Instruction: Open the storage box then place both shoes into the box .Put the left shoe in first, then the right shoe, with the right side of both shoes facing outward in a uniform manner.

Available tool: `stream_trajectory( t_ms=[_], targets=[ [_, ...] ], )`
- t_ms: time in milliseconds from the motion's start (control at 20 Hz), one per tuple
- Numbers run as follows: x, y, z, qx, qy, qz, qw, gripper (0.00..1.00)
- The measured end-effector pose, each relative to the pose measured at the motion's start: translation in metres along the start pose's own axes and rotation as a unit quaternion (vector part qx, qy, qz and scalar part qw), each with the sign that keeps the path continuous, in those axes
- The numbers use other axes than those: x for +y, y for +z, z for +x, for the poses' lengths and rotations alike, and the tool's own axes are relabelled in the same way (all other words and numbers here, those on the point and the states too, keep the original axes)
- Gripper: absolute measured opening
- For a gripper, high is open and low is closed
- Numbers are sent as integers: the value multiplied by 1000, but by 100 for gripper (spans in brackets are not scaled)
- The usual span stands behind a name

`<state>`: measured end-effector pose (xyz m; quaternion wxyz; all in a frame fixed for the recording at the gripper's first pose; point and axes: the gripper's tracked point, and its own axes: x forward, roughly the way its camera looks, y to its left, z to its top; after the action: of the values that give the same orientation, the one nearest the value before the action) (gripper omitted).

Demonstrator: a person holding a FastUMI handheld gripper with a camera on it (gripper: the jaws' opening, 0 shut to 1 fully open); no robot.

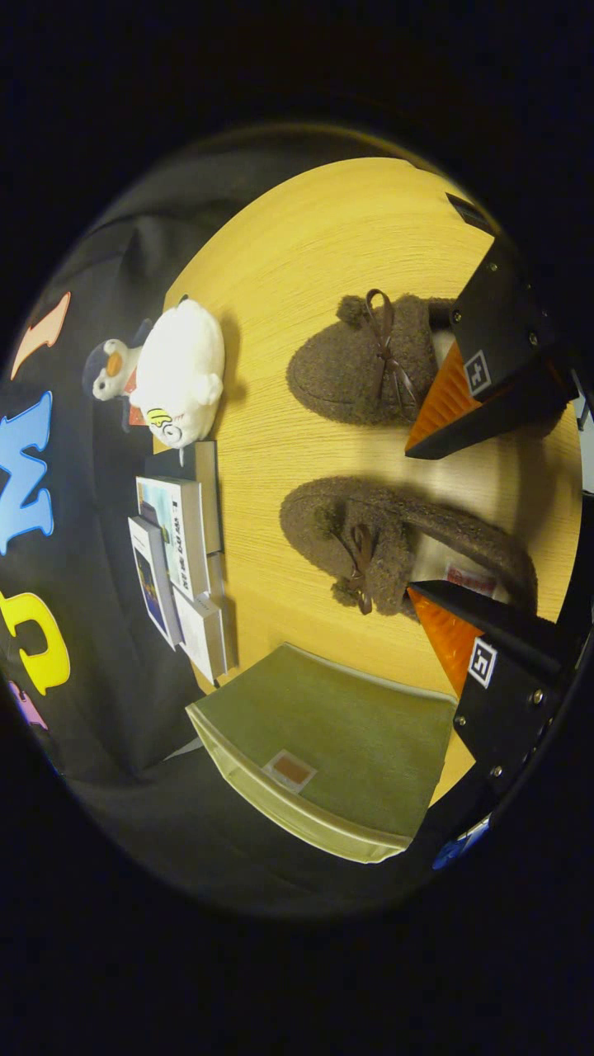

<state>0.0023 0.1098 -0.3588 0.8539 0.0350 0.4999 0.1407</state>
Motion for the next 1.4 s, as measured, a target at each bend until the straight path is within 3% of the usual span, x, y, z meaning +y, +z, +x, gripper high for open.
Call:
stream_trajectory(
  t_ms=[200,450,550,650,750,850,1000,1400],
  targets=[
    [2,-8,7,17,5,6,1000,86],
    [8,-15,14,39,22,50,998,52],
    [8,-14,13,45,28,61,997,52],
    [8,-12,13,41,27,92,995,20],
    [1,-14,15,35,13,110,993,20],
    [5,-8,9,37,27,159,986,1],
    [13,1,-2,43,50,204,977,1],
    [65,77,-51,1,106,229,968,1]
  ],
)
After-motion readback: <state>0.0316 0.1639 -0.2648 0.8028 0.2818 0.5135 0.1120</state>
